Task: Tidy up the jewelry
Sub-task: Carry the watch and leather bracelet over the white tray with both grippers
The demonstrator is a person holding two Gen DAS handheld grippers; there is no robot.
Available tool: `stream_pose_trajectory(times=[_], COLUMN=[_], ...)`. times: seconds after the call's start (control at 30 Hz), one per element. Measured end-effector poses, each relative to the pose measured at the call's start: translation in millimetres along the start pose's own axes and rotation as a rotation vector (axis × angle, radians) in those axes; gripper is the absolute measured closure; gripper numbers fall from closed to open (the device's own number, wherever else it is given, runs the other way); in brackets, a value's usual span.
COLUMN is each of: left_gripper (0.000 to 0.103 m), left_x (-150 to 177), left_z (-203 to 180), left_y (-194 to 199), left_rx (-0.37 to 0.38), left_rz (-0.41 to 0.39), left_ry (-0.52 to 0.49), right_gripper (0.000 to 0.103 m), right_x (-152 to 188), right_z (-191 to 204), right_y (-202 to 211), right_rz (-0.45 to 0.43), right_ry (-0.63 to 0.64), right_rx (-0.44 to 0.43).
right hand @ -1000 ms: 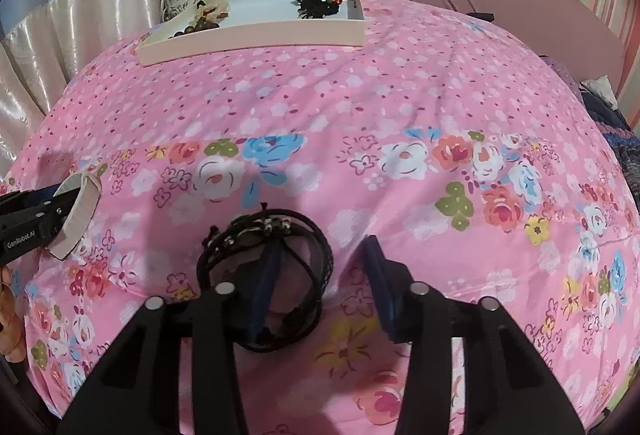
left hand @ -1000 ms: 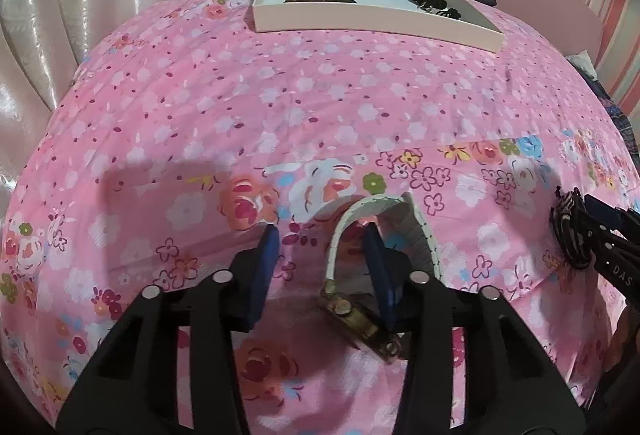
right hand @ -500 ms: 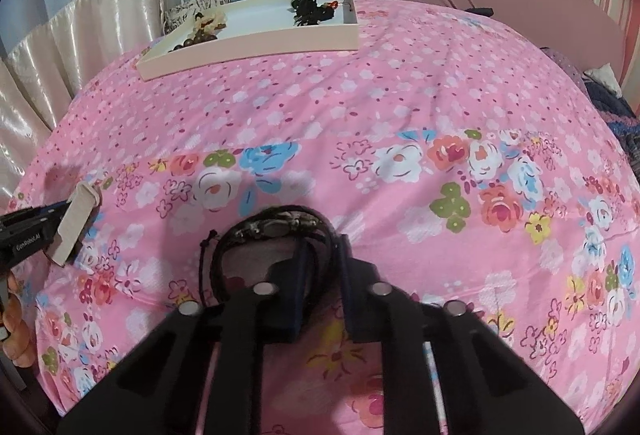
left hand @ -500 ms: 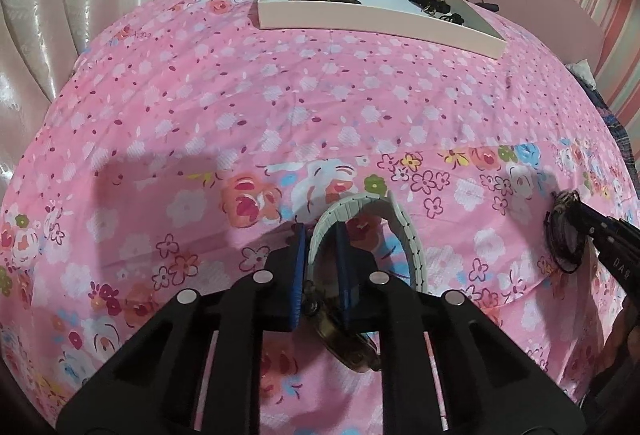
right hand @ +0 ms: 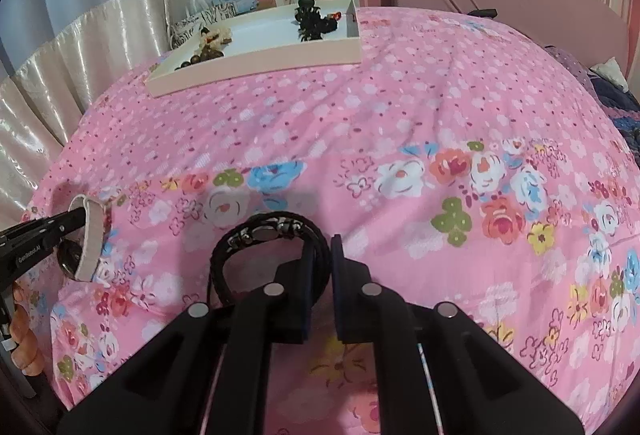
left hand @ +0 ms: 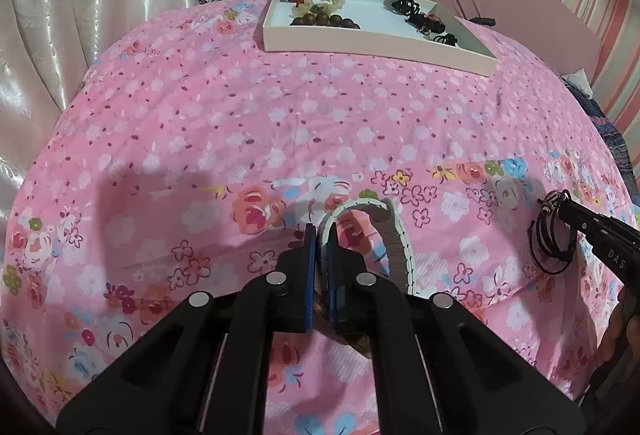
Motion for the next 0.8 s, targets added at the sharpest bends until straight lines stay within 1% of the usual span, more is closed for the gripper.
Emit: stream_pose_trajectory(times=[0.2,0.4,0.67,0.8], left_gripper=[0.100,0.101,0.101,0.101], left_x=[-4,-12,-33,-46], left_z=[0,-3,-8,-14], left_y=[1,9,14,14], left_rx=[0.005,0.002,0.007,0.006], left_rz=[-0.006,-0.037,-0.067,-0.087], left_ry=[0.006,-0.007,-0.011,-0.029], right_gripper=[0.095,0.095,0.095,0.095], right_x=[-10,-19,-38,-50], right_z=[4,5,9,10], right_y=[2,0,2,4], right_rz=[-0.016,-0.027,-0.057,-0.076], right_ry=[0.006,0.008,0.012,0.015], right_rx=[-0.015,-0.015,-0.002,0.009])
Point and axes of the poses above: each gripper's, at about its wrist camera, not at the fingertips, and y roughly against the way its jaws point, z to its left, x to its underside, the point moved 6 cm from there along -y, roughly the way its jaws point, and after that the axes turned 7 degrees about x, right-handed, at the moved point
